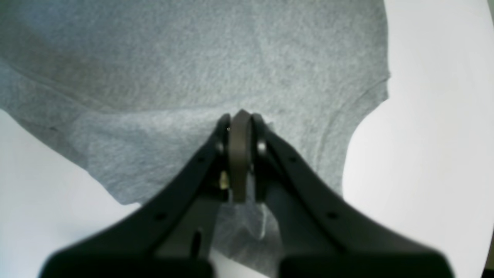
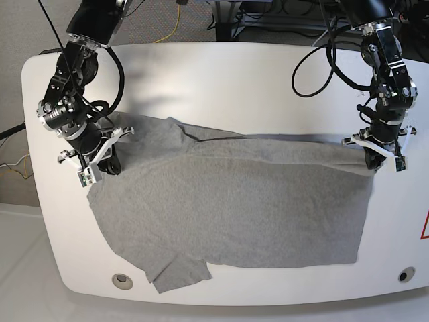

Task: Fold the T-shirt properly

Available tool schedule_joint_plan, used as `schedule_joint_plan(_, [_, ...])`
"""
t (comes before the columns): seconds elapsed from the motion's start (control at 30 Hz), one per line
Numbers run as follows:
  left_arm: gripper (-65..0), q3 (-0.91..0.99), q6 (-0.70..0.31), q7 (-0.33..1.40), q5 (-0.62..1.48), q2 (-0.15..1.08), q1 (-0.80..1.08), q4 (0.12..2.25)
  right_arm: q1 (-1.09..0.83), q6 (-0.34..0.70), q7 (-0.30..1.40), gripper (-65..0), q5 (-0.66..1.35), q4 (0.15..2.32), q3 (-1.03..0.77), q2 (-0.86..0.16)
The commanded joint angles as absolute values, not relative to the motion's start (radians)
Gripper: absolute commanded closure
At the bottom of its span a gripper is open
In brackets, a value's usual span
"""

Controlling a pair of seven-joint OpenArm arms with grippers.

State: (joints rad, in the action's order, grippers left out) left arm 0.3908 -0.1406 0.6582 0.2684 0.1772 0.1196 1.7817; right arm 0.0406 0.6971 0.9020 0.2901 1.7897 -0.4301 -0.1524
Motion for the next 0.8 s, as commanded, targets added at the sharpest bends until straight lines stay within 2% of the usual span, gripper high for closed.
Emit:
schedule_joint_plan(0.0, [-1.2, 0.395, -0.137, 0.608, 0.272, 0.191, 0.105, 1.774, 0.065, 0.698, 0.877, 0.0, 0.289, 1.805, -0.432, -0.163])
schedule_joint_plan(0.77, [-1.2, 0.398, -0.139, 0.601, 0.225, 0.197, 0.062, 1.733, 0.087, 0.698, 0.759, 0.0, 0.265, 1.615, -0.43, -0.17])
